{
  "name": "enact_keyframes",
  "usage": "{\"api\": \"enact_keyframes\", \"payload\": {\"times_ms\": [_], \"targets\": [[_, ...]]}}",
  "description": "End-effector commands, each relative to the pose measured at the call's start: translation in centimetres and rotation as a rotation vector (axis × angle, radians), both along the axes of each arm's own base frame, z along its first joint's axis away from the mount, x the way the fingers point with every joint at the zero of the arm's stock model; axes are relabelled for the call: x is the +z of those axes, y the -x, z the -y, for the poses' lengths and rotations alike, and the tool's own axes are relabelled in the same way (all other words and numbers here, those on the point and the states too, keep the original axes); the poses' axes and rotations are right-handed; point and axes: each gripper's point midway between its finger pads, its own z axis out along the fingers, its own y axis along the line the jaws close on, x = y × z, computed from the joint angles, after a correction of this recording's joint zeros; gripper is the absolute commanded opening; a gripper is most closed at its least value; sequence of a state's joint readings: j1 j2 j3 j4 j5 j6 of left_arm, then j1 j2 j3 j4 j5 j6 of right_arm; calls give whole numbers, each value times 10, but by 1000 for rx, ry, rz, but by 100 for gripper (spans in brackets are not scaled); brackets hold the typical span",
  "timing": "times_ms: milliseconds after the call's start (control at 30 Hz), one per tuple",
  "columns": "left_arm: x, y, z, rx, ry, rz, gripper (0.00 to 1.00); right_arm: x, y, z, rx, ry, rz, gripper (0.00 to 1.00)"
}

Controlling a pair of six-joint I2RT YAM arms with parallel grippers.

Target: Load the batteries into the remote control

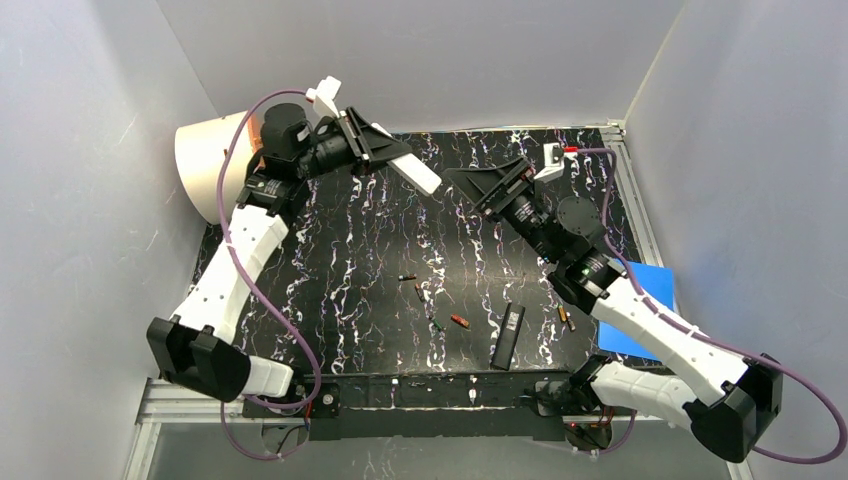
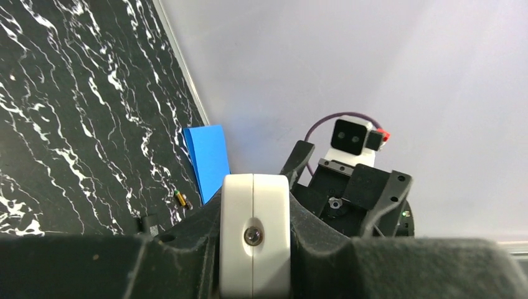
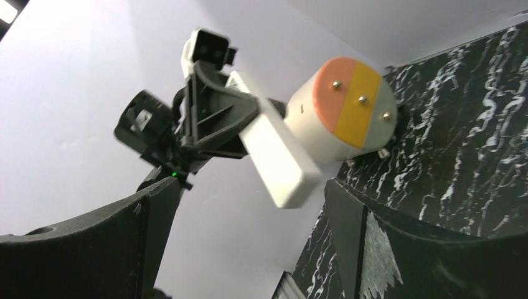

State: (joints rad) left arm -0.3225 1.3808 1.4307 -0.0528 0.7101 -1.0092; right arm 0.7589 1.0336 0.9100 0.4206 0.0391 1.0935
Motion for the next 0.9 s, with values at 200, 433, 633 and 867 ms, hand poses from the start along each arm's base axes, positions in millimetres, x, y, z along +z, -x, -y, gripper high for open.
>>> {"api": "enact_keyframes", "payload": {"times_ms": [200,433,633,867], "targets": [[30,19,-7,-51,108,17,0,11,-12,-26,73,-22,16,98],[37,25,-7,-65,130,2,0,43,-12,-45,239,-203,41,84],[43,29,-7,-69,139,9,0,35,-18,-54,264,-207,13,67],[45,27,-9,-47,143,14,0,26,-19,-69,338,-184,-26,49]]}}
